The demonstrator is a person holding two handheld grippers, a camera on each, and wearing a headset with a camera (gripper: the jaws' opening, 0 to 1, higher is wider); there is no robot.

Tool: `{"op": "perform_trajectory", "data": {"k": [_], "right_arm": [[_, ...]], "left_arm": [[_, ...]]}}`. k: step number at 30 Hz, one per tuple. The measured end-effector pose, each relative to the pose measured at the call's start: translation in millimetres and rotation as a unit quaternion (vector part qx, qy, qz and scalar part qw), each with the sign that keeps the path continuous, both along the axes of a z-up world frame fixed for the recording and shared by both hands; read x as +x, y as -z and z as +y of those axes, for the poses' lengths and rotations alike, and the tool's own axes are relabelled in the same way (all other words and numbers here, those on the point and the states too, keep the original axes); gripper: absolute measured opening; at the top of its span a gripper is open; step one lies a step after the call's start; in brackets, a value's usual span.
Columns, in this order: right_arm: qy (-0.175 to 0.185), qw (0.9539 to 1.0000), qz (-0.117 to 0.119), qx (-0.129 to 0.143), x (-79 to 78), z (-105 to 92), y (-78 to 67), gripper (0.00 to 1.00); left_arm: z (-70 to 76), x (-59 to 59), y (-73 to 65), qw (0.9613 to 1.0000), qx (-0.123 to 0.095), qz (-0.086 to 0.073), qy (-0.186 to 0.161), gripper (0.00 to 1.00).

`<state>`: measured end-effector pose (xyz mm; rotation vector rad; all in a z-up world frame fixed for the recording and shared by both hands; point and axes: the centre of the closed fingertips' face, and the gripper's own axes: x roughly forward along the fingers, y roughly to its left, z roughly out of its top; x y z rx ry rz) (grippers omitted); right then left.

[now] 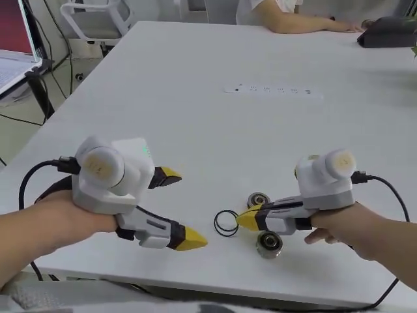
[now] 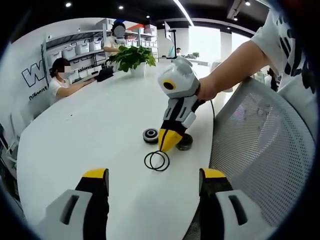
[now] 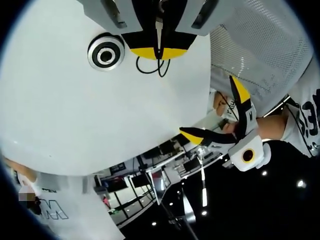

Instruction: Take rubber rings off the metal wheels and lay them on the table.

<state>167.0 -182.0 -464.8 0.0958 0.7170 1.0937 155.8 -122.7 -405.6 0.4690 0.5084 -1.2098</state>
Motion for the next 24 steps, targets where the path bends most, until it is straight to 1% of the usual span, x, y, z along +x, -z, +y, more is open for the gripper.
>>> {"op": "perform_trajectory", "data": {"k": [5, 14, 19, 24], "right_arm": [[0.003, 0.9999, -0.002, -0.012, 1.6, -2.2, 3.8, 0.0], [0.001, 0.9997, -0.008, -0.024, 1.6, -4.3, 6.7, 0.0], [0.0, 0.9996, -0.011, -0.027, 1.3, -4.3, 7.9, 0.05], [-0.008, 0.9995, -0.014, -0.029, -0.8, -3.7, 7.4, 0.09]], "left_arm": [[1.3, 0.9, 1.5, 1.0, 0.002, 0.002, -0.002, 0.71], [0.8, -0.7, 3.5, 1.0, 0.005, 0.006, -0.002, 0.71], [0.7, -1.8, 3.8, 0.9999, 0.008, 0.006, 0.0, 0.71], [1.6, -1.8, 5.1, 0.9999, 0.011, 0.008, -0.001, 0.71]]}}
